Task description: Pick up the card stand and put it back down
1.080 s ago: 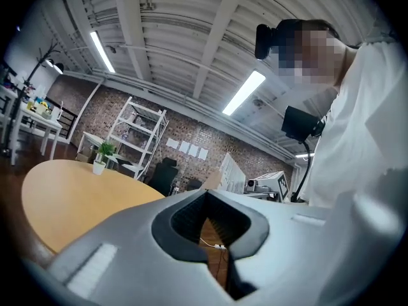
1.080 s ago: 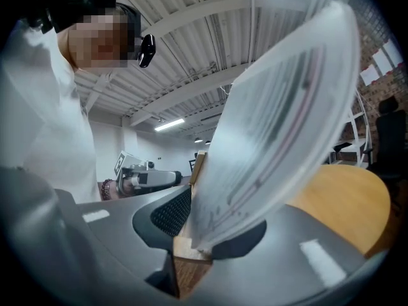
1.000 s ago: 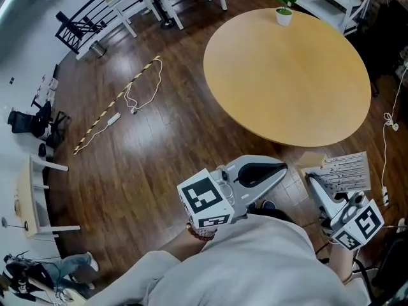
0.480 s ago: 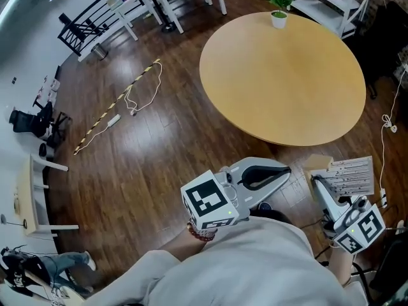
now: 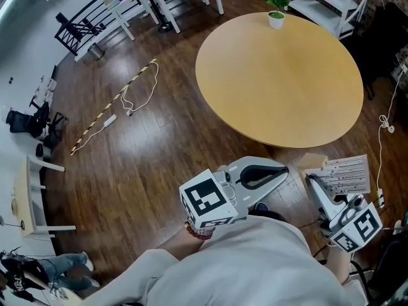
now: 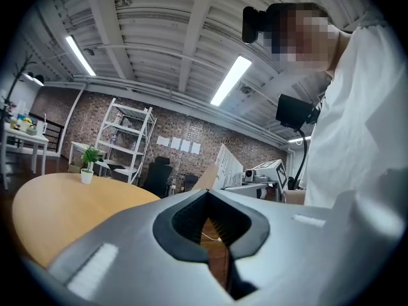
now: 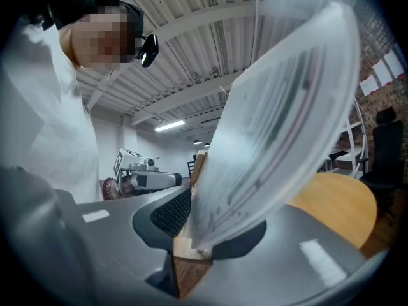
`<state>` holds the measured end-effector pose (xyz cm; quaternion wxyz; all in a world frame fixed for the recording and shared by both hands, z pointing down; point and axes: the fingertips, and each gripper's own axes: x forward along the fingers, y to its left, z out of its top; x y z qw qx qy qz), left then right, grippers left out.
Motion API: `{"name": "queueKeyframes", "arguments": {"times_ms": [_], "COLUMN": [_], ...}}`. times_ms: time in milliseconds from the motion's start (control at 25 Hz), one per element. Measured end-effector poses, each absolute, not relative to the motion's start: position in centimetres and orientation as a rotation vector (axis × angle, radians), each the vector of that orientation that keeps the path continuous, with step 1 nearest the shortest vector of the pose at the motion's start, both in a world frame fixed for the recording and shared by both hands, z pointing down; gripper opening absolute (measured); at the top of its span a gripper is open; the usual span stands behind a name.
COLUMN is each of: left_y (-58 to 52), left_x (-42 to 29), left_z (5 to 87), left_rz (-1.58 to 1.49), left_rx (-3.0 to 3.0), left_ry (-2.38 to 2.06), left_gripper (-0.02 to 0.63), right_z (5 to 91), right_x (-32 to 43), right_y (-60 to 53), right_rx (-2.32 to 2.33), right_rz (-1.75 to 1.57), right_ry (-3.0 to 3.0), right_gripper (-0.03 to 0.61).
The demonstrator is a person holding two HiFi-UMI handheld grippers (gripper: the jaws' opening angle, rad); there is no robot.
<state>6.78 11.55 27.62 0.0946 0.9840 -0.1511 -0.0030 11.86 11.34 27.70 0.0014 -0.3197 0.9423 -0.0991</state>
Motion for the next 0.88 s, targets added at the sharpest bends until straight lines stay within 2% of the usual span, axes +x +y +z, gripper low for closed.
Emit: {"name": "queueKeyframes", "arguments": {"times_ms": [880], "left_y": [10.5], "left_x": [3.5], "left_z": [27.4], "left_rz": [-0.062], "left_rx": [2.86], "left_ry": [-0.495], "left_gripper": [-0.009], "right_z": [27.9], "right_x": [10.3], "right_y": [11.0], "right_rx": [-1.01], "right_rz": [-0.322], "right_ry": [2.959], "right_gripper": [0.104]}}
